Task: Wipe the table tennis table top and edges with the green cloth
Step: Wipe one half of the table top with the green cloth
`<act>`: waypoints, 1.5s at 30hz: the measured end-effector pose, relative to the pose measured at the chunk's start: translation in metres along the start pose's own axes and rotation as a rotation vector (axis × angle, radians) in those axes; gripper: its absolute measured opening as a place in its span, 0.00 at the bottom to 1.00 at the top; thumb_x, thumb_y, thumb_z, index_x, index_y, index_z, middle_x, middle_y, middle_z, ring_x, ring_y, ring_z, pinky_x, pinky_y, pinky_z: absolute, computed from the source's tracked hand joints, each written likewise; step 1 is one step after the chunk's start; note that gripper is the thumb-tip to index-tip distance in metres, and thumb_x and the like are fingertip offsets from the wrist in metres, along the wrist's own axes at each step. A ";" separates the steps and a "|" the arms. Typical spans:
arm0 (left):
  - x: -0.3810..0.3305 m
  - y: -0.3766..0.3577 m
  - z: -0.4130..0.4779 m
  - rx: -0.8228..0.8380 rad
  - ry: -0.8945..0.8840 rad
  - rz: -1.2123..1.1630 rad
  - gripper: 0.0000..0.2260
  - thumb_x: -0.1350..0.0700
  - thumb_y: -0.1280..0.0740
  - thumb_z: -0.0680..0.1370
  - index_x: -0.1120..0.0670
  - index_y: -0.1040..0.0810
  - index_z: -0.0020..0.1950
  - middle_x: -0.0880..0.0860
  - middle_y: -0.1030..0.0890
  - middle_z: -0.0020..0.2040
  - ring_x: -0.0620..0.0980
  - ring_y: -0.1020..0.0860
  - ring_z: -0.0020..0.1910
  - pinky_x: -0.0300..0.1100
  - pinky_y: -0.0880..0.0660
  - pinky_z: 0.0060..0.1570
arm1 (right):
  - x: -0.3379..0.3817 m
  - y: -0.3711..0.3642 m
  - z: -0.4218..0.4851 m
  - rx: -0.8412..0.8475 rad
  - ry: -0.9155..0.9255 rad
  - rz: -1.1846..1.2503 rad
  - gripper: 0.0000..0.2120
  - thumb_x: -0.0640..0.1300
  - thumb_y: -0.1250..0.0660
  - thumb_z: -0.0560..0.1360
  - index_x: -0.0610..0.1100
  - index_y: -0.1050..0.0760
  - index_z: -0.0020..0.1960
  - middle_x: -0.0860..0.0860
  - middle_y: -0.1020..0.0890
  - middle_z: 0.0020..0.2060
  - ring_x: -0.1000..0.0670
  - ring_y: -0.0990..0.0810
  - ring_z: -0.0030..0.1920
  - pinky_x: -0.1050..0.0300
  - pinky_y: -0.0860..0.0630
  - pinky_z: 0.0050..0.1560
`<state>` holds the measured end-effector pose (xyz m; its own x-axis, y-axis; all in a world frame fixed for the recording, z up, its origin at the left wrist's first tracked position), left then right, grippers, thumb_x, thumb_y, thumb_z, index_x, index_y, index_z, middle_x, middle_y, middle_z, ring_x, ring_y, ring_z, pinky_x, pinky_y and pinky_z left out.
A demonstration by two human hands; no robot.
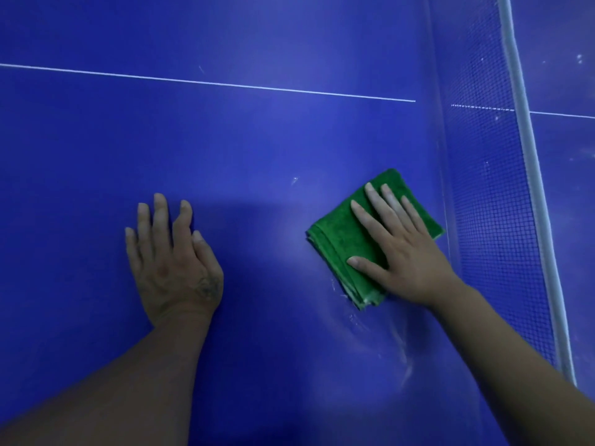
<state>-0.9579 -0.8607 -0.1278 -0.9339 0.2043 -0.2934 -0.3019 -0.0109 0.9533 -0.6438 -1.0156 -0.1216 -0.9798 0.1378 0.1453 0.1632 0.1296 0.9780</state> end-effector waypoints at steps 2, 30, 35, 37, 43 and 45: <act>0.000 0.000 0.000 -0.006 -0.002 0.003 0.24 0.52 0.47 0.87 0.57 0.30 0.82 0.58 0.39 0.87 0.58 0.46 0.87 0.59 0.53 0.86 | -0.002 -0.006 -0.001 -0.019 -0.018 0.019 0.41 0.73 0.45 0.83 0.52 0.45 0.88 0.51 0.50 0.89 0.46 0.53 0.89 0.36 0.49 0.86; 0.001 -0.003 -0.008 -0.070 -0.036 0.024 0.22 0.53 0.45 0.88 0.54 0.30 0.82 0.56 0.38 0.87 0.57 0.44 0.87 0.58 0.51 0.86 | 0.106 -0.035 -0.009 -0.167 -0.167 0.043 0.44 0.68 0.38 0.78 0.52 0.46 0.89 0.53 0.47 0.88 0.43 0.52 0.88 0.37 0.49 0.85; 0.001 -0.003 -0.010 -0.053 -0.047 0.041 0.23 0.53 0.45 0.88 0.55 0.31 0.83 0.56 0.38 0.87 0.57 0.44 0.87 0.57 0.51 0.86 | 0.088 -0.035 -0.039 -0.126 -0.008 0.022 0.45 0.73 0.40 0.79 0.51 0.45 0.88 0.54 0.46 0.88 0.43 0.51 0.88 0.38 0.49 0.86; 0.002 -0.003 -0.014 -0.028 -0.045 0.060 0.24 0.52 0.47 0.89 0.53 0.35 0.85 0.56 0.41 0.88 0.57 0.46 0.88 0.57 0.51 0.86 | 0.071 -0.026 -0.017 -0.106 0.055 -0.001 0.46 0.76 0.42 0.79 0.53 0.44 0.88 0.53 0.45 0.88 0.43 0.49 0.88 0.37 0.50 0.86; 0.017 0.007 -0.103 -0.024 0.090 0.120 0.27 0.42 0.51 0.90 0.48 0.44 0.89 0.54 0.46 0.89 0.57 0.49 0.88 0.58 0.52 0.86 | 0.000 -0.007 0.021 -0.140 -0.265 0.065 0.47 0.81 0.48 0.77 0.57 0.47 0.88 0.56 0.48 0.88 0.45 0.51 0.88 0.33 0.57 0.86; 0.026 0.013 -0.138 0.009 0.121 0.129 0.28 0.41 0.51 0.89 0.47 0.46 0.89 0.53 0.48 0.89 0.56 0.51 0.88 0.58 0.53 0.86 | 0.000 -0.010 0.002 -0.162 -0.426 0.087 0.48 0.82 0.51 0.77 0.56 0.48 0.89 0.56 0.50 0.89 0.45 0.53 0.88 0.33 0.57 0.86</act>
<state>-1.0124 -0.9905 -0.1334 -0.9812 0.0828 -0.1744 -0.1767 -0.0204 0.9841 -0.6453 -1.0154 -0.1319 -0.8228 0.5367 0.1869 0.1898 -0.0505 0.9805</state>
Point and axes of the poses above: each hand's wrist, its own z-axis towards the middle knuckle, its own y-axis out of the back of the hand, x = y × z, the point moved 2 cm from there along z, towards the middle knuckle
